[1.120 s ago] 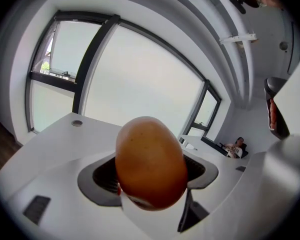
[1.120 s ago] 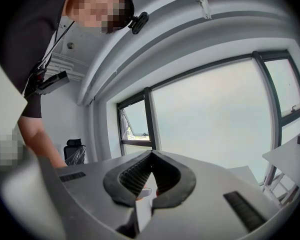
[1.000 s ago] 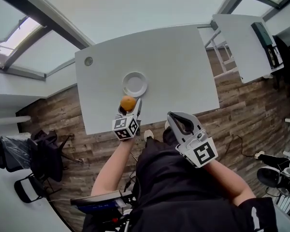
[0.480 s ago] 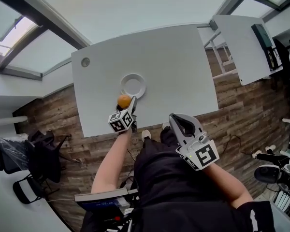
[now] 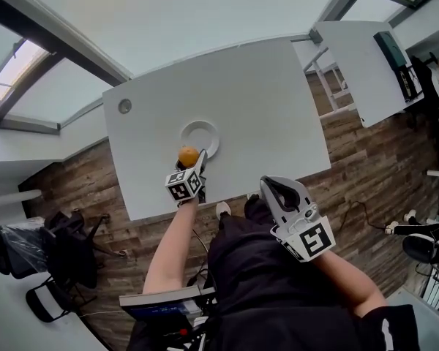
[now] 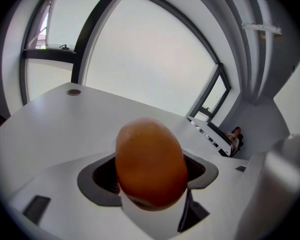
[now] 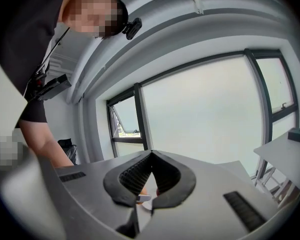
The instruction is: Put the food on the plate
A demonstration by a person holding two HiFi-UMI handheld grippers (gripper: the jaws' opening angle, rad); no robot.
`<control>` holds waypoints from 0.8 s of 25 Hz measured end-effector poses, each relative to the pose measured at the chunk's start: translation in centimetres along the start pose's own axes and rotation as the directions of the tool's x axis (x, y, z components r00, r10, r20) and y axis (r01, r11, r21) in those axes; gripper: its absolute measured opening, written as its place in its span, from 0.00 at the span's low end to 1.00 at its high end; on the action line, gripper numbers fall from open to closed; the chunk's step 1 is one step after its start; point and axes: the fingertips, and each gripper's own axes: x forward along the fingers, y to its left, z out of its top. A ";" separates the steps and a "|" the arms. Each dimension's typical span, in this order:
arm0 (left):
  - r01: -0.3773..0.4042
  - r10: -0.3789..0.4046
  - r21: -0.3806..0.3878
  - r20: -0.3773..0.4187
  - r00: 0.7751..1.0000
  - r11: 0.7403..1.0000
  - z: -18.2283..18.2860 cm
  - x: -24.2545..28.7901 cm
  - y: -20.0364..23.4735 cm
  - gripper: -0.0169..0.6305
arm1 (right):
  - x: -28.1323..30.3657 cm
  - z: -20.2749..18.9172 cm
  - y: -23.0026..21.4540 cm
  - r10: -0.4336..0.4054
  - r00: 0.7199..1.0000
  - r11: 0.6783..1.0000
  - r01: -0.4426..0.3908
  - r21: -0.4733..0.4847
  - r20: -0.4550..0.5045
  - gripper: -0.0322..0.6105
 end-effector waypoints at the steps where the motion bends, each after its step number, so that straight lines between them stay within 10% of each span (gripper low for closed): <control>1: 0.009 -0.009 0.005 -0.008 1.000 1.000 -0.1 0.3 0.0 0.55 | 0.1 -0.2 0.0 -0.007 1.000 1.000 0.007 -0.011 -0.004 0.05; 20: -0.001 0.002 0.017 -0.039 0.999 1.000 0.6 2.3 1.4 0.55 | 3.2 -1.2 0.8 0.001 0.997 0.999 -0.003 -0.037 -0.073 0.05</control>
